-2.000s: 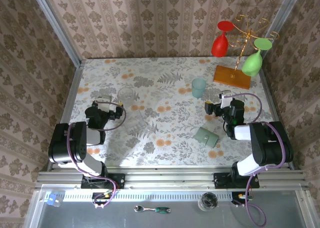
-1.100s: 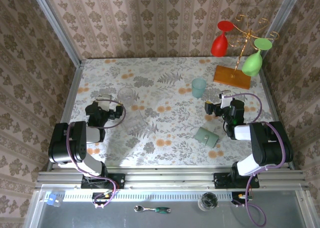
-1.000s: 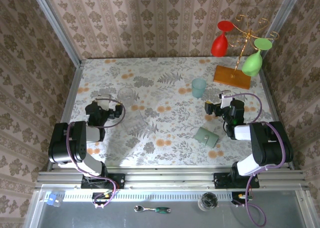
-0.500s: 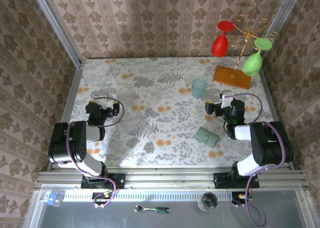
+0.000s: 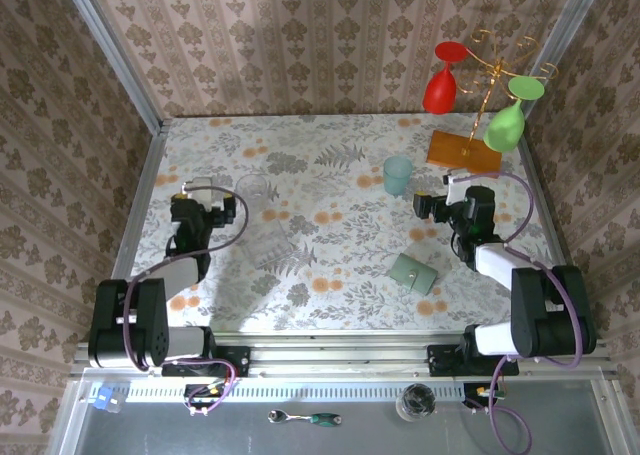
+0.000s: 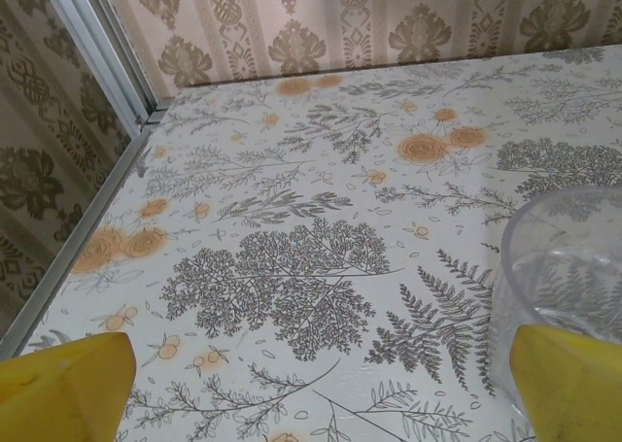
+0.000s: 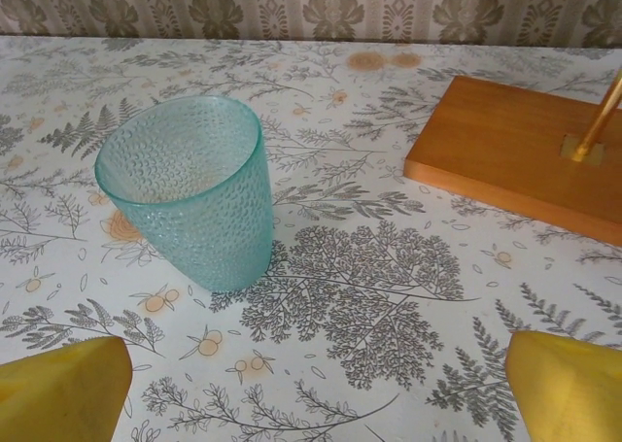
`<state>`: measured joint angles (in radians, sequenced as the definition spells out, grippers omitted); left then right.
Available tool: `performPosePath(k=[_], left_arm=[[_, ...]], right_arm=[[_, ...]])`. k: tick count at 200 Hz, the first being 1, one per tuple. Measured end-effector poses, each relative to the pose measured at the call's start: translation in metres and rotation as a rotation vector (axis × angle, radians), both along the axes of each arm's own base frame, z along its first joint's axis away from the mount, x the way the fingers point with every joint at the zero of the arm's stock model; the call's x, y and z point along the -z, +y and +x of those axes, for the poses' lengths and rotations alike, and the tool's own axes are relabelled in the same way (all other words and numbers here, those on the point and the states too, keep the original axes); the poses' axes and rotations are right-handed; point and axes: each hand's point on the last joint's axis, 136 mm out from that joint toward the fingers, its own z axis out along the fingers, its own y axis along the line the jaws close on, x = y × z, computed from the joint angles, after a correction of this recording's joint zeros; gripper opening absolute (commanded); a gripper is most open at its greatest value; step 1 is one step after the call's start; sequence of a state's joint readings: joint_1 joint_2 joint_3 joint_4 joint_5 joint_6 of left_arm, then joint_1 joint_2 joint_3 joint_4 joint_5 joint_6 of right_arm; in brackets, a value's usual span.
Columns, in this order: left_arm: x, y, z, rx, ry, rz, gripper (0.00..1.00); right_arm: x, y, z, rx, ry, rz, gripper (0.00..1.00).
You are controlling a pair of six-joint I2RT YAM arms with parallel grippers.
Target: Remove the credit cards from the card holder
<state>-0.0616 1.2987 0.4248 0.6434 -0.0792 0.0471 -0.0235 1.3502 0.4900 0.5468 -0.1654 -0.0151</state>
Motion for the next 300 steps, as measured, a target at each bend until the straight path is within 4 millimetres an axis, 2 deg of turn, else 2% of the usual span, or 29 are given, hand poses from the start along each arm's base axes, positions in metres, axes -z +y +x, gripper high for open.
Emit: performPosePath(k=[18, 42, 56, 71, 135, 181, 223, 262, 300], left_arm=[[-0.01, -0.007, -0.001, -0.012, 0.036, -0.001, 1.0], [-0.025, -0.035, -0.009, 0.009, 0.086, 0.012, 1.0], [-0.028, -0.047, -0.018, 0.015, 0.134, 0.001, 1.0], [-0.027, -0.051, -0.027, -0.002, 0.188, -0.026, 0.98], [0.002, -0.047, -0.082, -0.193, 0.51, -0.228, 0.94], [0.022, -0.058, -0.113, -0.254, 0.688, -0.415, 0.79], [0.032, -0.062, -0.12, -0.289, 0.777, -0.547, 0.57], [0.044, -0.063, -0.119, -0.308, 0.85, -0.602, 0.48], [0.046, -0.063, -0.112, -0.313, 0.88, -0.608, 0.41]], right_arm=[[-0.003, -0.003, -0.003, 0.019, 0.016, -0.002, 0.97], [-0.005, -0.008, -0.003, 0.06, 0.063, 0.002, 0.96], [-0.007, -0.01, -0.002, 0.079, 0.077, 0.008, 0.95], [-0.007, -0.01, -0.003, 0.089, 0.089, 0.012, 0.95], [0.001, -0.009, -0.008, 0.11, 0.137, 0.052, 0.95], [-0.001, -0.007, -0.007, 0.115, 0.141, 0.07, 0.93], [-0.005, -0.008, -0.005, 0.124, 0.138, 0.072, 0.94], [-0.007, -0.01, -0.004, 0.133, 0.146, 0.072, 0.94], [-0.006, -0.01, -0.005, 0.136, 0.157, 0.069, 0.94]])
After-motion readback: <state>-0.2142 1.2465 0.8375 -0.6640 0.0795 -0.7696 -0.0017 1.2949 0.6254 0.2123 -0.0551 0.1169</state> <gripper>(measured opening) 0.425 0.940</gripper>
